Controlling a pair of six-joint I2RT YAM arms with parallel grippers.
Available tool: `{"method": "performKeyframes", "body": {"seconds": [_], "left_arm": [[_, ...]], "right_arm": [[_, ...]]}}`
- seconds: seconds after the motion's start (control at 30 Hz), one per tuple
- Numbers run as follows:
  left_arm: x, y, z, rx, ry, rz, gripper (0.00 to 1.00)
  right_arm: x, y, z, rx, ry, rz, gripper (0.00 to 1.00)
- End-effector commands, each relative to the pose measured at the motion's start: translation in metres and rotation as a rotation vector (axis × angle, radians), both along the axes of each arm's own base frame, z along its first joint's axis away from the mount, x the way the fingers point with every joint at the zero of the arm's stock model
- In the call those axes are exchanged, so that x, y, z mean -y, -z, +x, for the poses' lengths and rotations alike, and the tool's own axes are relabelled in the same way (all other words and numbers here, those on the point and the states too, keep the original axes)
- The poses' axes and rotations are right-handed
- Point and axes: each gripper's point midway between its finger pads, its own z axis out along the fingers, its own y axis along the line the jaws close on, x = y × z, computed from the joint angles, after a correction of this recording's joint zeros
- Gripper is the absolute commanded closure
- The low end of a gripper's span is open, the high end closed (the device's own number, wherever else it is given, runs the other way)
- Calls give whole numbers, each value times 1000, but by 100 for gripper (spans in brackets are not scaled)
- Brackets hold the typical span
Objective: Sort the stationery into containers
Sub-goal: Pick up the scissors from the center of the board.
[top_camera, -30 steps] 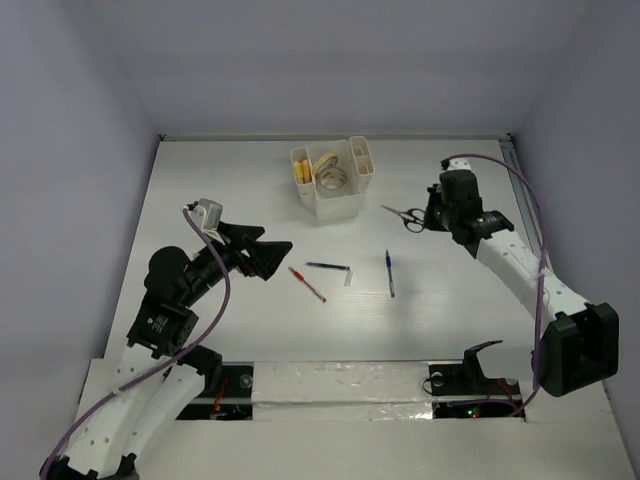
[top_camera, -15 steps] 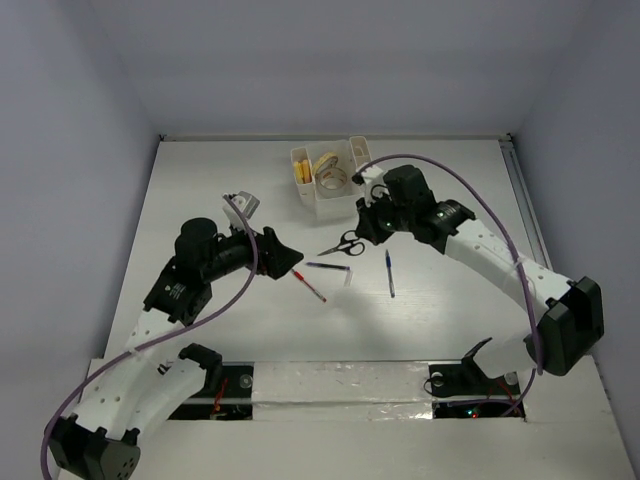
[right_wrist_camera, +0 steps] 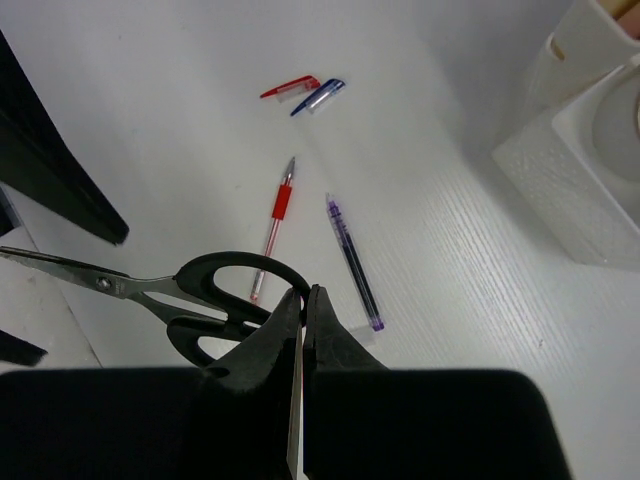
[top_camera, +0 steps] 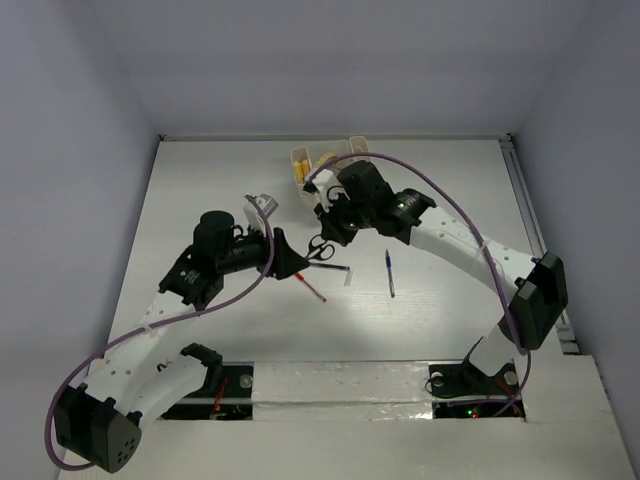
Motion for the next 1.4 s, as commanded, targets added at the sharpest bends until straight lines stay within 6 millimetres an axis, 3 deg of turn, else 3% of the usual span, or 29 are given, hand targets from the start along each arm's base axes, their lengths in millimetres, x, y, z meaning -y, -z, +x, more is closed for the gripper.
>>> {"method": "performKeyframes", "body": {"seconds": [0.0,0.23,0.37,0.67,0.77,0.8,0.83,1.1,1.13,1.2,1.3,1.37], "left_arm": [[11,-2,-2,19,51,-22,54],[23,5,-3,3,71,-24,81],[18,7,5,12,21,4,100],[15,-11,5,75,-2,-34,100],[13,-17,7,96,-21,-37,100],[11,-18,7,104,-27,-37,100],[11,-19,7,105,-33,-39,100],[0,-28,15,127,-137,-55,100],[0,-31,16,135,-142,-60,100],[-1,-34,15,139,-150,-72,100],[-2,-39,16,146,-174,-103,100],[-3,-39,17,142,-187,-123,100]], "right_arm": [[-12,-25,6,69,-17,14,100],[-25,-25,5,78,-34,1,100],[-29,-27,6,89,-30,-2,100],[-27,-25,11,113,21,37,100],[-27,-32,8,122,43,91,76],[-24,-39,10,125,55,116,62],[-21,-41,11,111,75,138,58],[-9,-59,20,79,161,274,53],[-9,-54,16,56,168,286,48],[0,-69,23,56,193,368,33],[10,-76,16,-8,150,493,19],[13,-70,12,-24,129,552,15]]}}
